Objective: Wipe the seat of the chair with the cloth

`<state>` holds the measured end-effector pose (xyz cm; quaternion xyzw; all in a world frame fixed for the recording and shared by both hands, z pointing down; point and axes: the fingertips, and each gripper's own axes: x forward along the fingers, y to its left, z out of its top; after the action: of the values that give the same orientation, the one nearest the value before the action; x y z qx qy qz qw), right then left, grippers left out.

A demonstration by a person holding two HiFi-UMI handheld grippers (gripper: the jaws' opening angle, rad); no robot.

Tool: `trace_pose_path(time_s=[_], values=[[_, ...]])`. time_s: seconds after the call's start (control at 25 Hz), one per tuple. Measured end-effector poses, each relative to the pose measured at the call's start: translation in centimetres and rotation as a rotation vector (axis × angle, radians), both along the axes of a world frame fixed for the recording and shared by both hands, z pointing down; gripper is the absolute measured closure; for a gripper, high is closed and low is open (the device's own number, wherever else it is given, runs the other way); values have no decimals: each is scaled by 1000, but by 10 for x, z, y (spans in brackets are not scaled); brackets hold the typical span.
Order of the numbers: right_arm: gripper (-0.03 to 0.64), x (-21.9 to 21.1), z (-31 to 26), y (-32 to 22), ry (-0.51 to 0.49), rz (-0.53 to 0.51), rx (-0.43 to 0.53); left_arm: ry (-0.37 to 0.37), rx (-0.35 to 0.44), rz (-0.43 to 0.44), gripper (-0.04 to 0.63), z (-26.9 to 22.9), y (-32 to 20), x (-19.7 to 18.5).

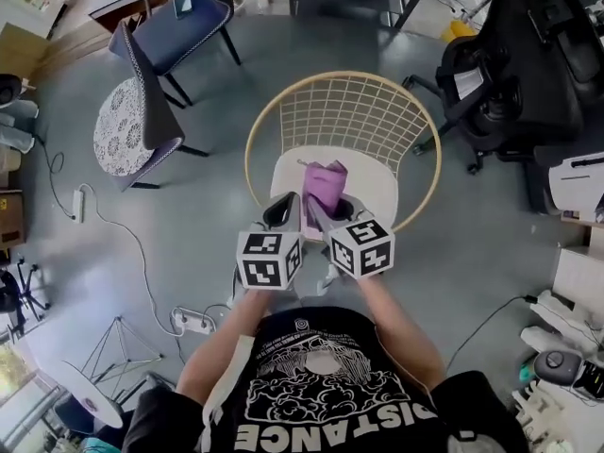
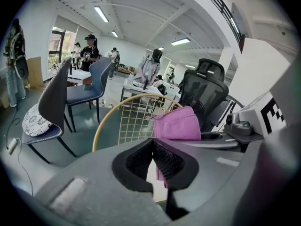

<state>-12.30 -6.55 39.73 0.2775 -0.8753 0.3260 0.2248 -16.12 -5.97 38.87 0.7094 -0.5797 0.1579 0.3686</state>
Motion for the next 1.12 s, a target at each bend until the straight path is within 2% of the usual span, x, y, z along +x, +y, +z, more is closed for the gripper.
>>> trace_pose_path(time_s=[0.12,0.36,0.56,0.72,1.0,1.12], values=[[557,-22,26,-7,21,28,-60,13,-51,33,600,18,-6,-24],[557,-60,89,-29,56,49,-124,28,-96,97,600,61,-31,-59],[557,-84,137,-31,65,70,-189,37,-144,114,600,96,-41,-80],[557,-99,174,-25,86,34,-232,50,-177,150,600,115,-42,-80],[557,-110,225,-17,104,56,-325,59,-216,188,600,136,-31,-80],[557,-110,234,-22,95,96,-358,57,-229,193,600,142,-25,-82]])
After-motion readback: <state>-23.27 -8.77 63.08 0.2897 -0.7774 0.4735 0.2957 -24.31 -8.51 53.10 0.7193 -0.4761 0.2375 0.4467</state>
